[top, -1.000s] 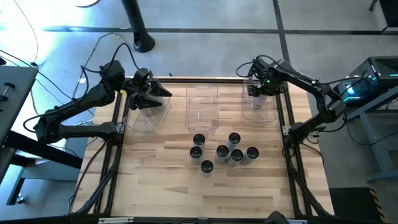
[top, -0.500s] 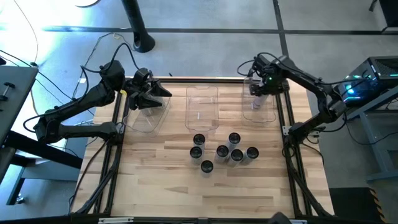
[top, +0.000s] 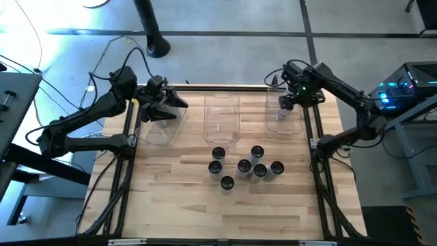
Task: Sort soda cans
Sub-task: Put the white-blue soda can into the top center transparent bin
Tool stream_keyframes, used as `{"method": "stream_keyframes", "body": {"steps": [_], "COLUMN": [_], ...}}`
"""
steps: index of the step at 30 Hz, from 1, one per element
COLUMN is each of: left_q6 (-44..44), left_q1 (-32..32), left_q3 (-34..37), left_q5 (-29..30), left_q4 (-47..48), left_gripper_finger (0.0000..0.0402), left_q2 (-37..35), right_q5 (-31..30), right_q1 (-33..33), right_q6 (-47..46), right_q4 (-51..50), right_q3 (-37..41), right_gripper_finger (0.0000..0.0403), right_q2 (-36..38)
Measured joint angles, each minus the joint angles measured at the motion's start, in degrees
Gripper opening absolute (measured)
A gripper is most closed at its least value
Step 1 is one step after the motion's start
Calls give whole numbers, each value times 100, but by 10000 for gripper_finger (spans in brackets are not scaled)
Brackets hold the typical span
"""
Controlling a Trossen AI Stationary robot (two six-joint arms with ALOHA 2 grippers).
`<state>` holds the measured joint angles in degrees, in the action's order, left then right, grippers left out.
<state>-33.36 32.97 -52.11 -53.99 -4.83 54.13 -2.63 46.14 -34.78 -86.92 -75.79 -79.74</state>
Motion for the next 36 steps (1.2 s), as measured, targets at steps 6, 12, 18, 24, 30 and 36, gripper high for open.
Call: {"method": "stream_keyframes", "body": {"steps": [6,12,18,24,30,36], "left_q6": [7,-47,-60,-90,-162,-257], "left_q1": [0,0,0,0,0,0], "left_q3": [1,-1,1,1,1,1], "left_q5": [-1,-4,3,8,133,341], "left_q4": [1,5,3,7,23,37], "left_gripper_finger": [385,385,385,385,385,385], "left_q2": [0,0,0,0,0,0], "right_q5": [87,269,326,752,981,1043], "right_q1": [-377,-798,-1318,-1957,-2728,-3478], "right_q6": [-263,-361,-405,-557,-747,-923], "right_q4": [-8,67,199,580,1028,1142], "right_q3": [0,2,2,4,4,9], "right_gripper_finger": [309,309,309,309,309,309], "right_q2": [311,336,336,336,336,421]}}
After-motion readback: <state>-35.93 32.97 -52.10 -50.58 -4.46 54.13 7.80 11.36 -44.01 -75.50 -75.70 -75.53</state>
